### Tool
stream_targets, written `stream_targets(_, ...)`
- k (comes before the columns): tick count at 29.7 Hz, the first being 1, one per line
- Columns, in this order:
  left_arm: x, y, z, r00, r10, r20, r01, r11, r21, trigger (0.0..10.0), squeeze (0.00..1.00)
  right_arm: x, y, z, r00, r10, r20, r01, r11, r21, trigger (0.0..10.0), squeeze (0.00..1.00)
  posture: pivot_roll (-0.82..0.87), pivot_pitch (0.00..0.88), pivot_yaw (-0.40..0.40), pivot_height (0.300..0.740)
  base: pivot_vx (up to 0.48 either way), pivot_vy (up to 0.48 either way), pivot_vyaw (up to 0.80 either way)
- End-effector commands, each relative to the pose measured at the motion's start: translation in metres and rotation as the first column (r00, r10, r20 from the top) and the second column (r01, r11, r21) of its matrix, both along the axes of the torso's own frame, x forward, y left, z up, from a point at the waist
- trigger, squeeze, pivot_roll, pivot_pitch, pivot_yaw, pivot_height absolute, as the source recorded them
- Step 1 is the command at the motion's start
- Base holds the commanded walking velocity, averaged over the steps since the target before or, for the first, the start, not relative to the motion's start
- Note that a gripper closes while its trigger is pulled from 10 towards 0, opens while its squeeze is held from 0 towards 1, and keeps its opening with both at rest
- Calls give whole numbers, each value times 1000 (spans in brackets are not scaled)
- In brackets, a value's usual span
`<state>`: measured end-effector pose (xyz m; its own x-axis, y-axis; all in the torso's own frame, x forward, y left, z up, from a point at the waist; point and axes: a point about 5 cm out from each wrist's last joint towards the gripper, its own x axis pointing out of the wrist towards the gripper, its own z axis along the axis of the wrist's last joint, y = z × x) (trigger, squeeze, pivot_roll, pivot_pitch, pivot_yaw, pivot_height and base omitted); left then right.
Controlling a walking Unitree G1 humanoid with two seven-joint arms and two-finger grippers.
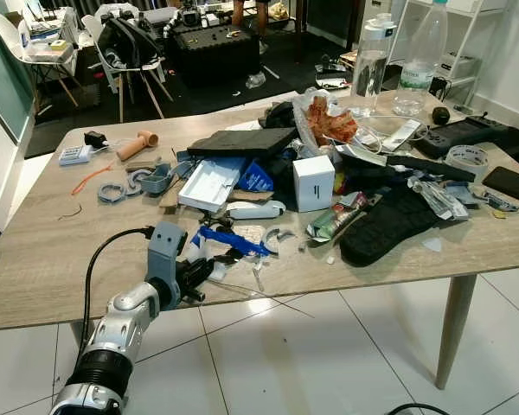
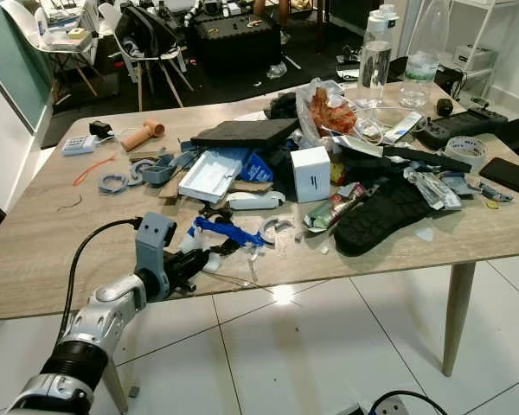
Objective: Picking trash to rubbish bin
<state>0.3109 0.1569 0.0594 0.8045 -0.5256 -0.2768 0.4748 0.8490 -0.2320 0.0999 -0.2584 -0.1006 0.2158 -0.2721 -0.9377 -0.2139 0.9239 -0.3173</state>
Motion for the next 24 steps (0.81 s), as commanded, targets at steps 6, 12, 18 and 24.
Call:
stream_targets(6, 14, 13, 18, 986, 168, 4, -163, 962, -217, 0, 0, 1, 7, -2, 1000, 15, -2, -15, 1000, 11, 10000, 0, -98, 33, 104, 740, 0, 0, 0)
stream_targets(12, 25, 27, 41, 945, 316, 84, -268, 896, -354, 0, 0, 0, 8, -2, 1000, 22, -4, -22, 1000, 13, 10000, 0, -96, 33, 102, 740, 0, 0, 0)
stream_targets(18, 25, 29, 58, 916, 366, 162, -259, 850, -458, 1137, 0, 0, 9, -3, 1000, 26, -5, -26, 1000, 14, 10000, 0, -94, 32, 102, 740, 0, 0, 0)
stream_targets(24, 20, 20, 62, 929, 327, 176, -203, 844, -497, 10000, 0, -1, 10, -3, 999, 31, -7, -31, 999, 16, 10000, 0, -88, 37, 102, 740, 0, 0, 0)
